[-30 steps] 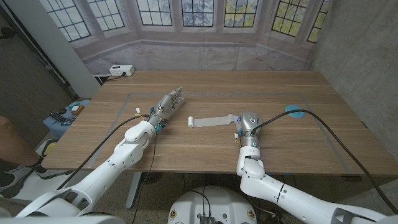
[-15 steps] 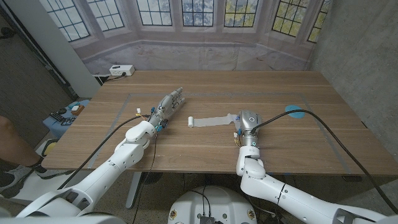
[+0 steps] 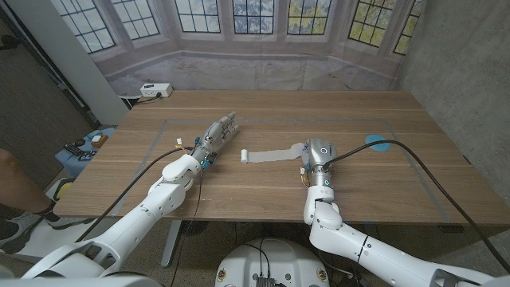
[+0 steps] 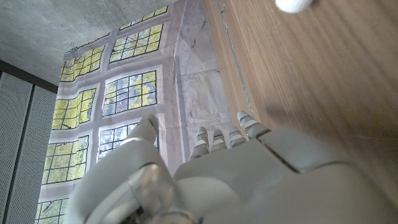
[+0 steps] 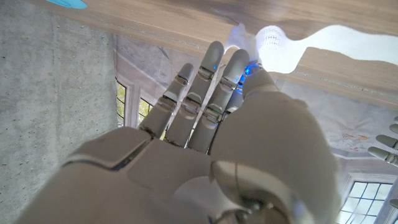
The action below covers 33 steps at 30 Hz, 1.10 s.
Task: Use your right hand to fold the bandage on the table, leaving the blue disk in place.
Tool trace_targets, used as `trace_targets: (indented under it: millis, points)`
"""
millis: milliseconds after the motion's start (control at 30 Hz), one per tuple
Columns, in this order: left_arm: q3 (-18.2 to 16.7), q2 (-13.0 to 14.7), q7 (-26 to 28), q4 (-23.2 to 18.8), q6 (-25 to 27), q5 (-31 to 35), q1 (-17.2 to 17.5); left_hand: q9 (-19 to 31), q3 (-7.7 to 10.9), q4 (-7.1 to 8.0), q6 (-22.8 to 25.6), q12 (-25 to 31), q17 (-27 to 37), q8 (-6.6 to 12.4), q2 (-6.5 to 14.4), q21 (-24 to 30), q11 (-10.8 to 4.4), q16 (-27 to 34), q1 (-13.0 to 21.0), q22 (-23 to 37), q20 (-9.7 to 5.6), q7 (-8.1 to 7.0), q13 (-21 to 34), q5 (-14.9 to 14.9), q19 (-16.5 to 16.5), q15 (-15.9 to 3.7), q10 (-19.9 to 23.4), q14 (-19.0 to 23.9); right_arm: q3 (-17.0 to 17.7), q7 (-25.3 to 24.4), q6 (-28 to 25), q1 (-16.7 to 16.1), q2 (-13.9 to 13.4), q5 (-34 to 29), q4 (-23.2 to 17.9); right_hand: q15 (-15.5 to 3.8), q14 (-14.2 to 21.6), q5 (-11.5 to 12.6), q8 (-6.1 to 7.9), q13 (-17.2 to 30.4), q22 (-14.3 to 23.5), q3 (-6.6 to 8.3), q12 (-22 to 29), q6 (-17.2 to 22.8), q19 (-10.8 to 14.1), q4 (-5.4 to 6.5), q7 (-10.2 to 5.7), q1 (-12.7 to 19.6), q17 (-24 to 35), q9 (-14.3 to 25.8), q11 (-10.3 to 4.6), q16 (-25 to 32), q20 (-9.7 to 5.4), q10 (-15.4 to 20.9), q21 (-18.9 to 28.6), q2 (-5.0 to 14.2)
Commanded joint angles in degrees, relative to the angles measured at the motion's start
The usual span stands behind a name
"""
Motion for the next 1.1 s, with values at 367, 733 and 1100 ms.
trace_targets:
  millis: [367, 733, 1100]
  points:
    - [-0.13, 0.28, 0.34, -0.91, -0.17, -0.08, 0.83, 0.20, 0.07, -0.40, 0.27, -0.13, 0.14, 0.01, 0.44, -0.13, 0.06, -0.10, -0.08, 0.16, 0.07, -0.29, 0.23, 0.23, 0.15, 0.07, -0.06, 0.23, -0.22, 2.21, -1.13, -0.90, -1.25, -3.34, -4.28, -4.16, 0.33, 0.29, 0.46, 1.25, 0.10, -0.10, 0.56, -0.28, -0.26, 0.50, -0.26, 0.63, 0.75, 0.31, -0.20, -0.34, -5.42, -0.54, -0.09, 0.09]
    - [-0.14, 0.20, 0.42, -0.97, -0.35, -0.14, 1.02, 0.20, 0.09, -0.42, 0.28, -0.15, 0.14, 0.01, 0.44, -0.13, 0.04, -0.09, -0.10, 0.16, 0.09, -0.27, 0.23, 0.23, 0.14, 0.10, -0.10, 0.23, -0.70, 5.25, -1.96, -0.93, -2.06, -4.80, -6.08, -4.16, 0.30, 0.31, 0.51, 1.59, 0.09, -0.27, 0.52, -0.40, -0.27, 0.52, -0.13, 0.76, 1.16, 0.37, -0.15, -0.54, -5.32, -0.56, -0.07, 0.05]
    - [-0.29, 0.00, 0.02, 0.09, -0.51, -0.35, 0.48, 0.20, 0.10, -0.45, 0.30, -0.16, 0.14, 0.02, 0.44, -0.14, 0.13, -0.10, -0.11, 0.16, 0.08, -0.27, 0.23, 0.23, 0.09, 0.07, -0.11, 0.20, -2.05, 9.41, -3.75, 0.65, -1.54, -6.31, -6.62, -4.16, 0.47, 0.32, 0.67, 1.52, 0.08, -0.43, 0.41, -0.19, -0.20, 0.55, -0.11, 0.88, 1.60, 0.40, -0.09, -0.69, -5.14, -0.17, -0.03, 0.05]
